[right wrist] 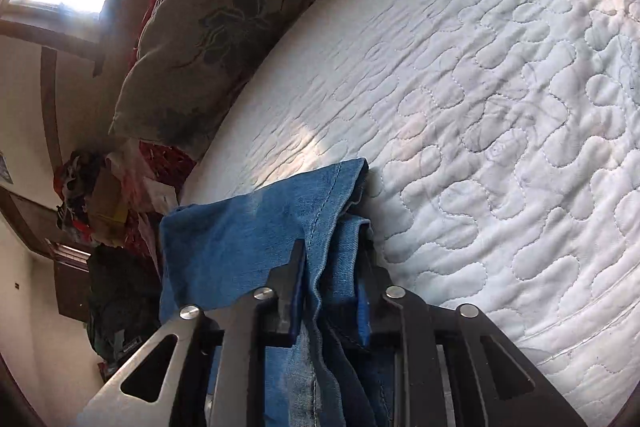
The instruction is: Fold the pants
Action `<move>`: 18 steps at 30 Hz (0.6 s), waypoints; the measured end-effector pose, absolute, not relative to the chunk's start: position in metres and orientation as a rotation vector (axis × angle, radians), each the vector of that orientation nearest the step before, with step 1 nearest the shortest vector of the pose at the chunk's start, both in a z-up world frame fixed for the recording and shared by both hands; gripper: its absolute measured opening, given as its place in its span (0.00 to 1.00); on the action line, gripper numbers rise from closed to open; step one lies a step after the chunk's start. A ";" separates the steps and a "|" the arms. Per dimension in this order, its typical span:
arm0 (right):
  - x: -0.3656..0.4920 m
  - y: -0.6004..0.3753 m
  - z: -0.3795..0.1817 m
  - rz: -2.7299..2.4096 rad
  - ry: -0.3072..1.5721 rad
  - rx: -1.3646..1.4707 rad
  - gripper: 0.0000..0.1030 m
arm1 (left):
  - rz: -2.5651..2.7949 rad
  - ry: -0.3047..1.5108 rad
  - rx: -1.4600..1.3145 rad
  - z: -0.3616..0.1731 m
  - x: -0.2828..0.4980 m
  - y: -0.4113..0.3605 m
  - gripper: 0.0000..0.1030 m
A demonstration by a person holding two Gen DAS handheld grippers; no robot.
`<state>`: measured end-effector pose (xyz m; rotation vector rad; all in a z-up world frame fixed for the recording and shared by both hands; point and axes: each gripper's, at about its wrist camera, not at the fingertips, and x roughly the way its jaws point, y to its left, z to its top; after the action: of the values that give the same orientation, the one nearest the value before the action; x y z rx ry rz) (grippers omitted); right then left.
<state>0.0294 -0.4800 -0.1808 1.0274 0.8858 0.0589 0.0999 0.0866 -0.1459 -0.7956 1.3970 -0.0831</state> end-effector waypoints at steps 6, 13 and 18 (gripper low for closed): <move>0.049 -0.516 -0.125 -0.024 0.786 0.861 0.03 | -0.090 1.408 -0.684 -0.137 0.100 0.060 0.48; 0.013 -0.530 -0.161 0.039 0.895 1.007 0.38 | -0.112 1.457 -0.757 -0.151 0.101 0.068 0.48; -0.038 -0.506 -0.176 0.037 0.927 0.948 0.69 | -0.100 1.458 -0.751 -0.152 0.102 0.062 0.50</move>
<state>-0.0379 -0.5061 -0.1755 0.9480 0.9266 0.0373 0.1018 0.0621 -0.1519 -0.7513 1.4584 -0.1004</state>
